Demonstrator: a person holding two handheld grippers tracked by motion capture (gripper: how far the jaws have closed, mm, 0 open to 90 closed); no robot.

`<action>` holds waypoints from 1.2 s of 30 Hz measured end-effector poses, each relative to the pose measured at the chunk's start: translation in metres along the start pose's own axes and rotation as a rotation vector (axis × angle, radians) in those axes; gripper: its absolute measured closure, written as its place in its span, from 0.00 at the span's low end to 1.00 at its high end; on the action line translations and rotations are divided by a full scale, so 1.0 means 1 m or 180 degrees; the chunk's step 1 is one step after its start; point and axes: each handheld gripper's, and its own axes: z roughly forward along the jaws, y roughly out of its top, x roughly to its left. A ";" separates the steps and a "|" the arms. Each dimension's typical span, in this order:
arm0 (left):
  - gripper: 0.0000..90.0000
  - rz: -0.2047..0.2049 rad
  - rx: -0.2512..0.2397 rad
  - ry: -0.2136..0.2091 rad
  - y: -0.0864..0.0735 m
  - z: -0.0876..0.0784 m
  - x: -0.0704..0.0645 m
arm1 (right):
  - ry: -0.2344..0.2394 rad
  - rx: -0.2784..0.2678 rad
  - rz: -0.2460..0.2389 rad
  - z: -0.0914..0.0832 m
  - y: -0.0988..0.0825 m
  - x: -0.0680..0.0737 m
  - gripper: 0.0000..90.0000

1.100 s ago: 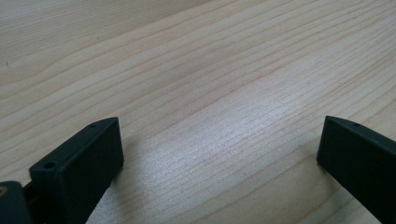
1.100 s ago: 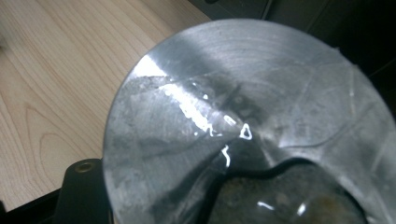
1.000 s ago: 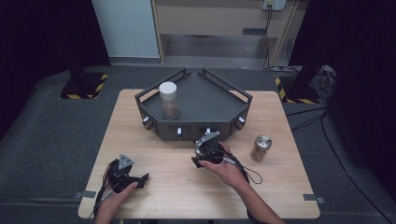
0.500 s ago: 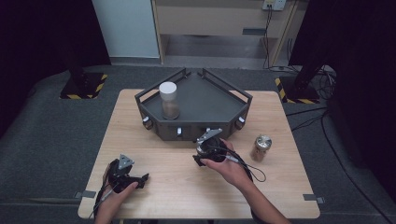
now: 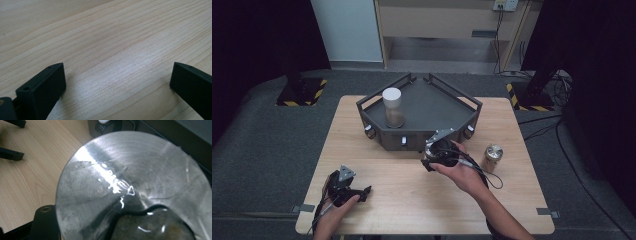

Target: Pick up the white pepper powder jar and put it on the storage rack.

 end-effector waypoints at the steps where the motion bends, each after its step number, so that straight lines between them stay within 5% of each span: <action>1: 0.00 0.0001 0.0001 0.0000 0.000 0.000 0.000 | 0.0001 0.0000 0.0003 -0.001 0.001 0.000 0.34; 36: 0.00 -0.0001 -0.0002 0.0001 0.000 0.000 0.000 | -0.0047 0.0033 0.0040 -0.028 0.049 -0.011 0.34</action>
